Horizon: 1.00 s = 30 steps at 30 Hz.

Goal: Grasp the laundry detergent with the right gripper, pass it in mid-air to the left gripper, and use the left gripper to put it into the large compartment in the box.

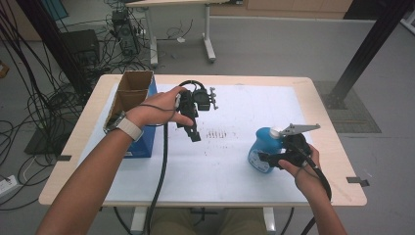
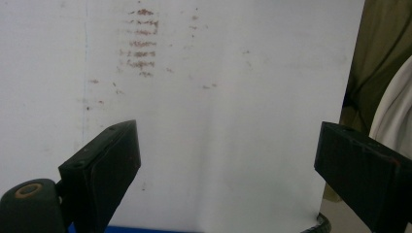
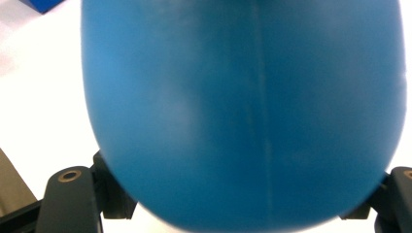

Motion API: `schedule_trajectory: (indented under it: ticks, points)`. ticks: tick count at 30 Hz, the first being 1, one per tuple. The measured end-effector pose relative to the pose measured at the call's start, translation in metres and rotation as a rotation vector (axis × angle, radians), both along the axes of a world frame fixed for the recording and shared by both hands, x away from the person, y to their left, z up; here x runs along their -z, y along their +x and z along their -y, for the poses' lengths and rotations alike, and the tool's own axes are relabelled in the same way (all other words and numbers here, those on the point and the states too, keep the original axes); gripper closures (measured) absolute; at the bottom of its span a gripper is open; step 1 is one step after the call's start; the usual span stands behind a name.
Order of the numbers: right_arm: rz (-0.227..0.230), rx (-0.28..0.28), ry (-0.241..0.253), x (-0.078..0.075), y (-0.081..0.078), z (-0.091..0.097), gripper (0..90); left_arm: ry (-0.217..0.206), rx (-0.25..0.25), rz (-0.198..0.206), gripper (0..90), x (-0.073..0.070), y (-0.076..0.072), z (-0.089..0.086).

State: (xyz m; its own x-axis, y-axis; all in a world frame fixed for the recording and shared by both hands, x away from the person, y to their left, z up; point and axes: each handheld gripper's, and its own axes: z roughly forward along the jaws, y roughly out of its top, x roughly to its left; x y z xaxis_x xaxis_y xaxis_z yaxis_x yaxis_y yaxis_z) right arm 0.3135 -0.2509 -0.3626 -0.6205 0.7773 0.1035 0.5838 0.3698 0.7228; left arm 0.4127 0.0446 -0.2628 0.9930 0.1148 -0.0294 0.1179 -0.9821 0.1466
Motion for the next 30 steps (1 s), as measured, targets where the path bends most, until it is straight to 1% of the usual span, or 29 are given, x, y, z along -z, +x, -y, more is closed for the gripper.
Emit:
schedule_trajectory:
  ticks: [15, 30]
  points:
    - [0.023, 0.000, 0.009, 0.0016, -0.0015, 0.0013, 23.9, -0.003, -0.001, -0.001, 9.8, 0.0004, -0.0001, 0.0003]
    - [0.033, 0.002, 0.016, 0.0053, -0.0014, 0.0036, 24.5, -0.002, -0.003, -0.005, 9.8, 0.0014, 0.0005, -0.0006]
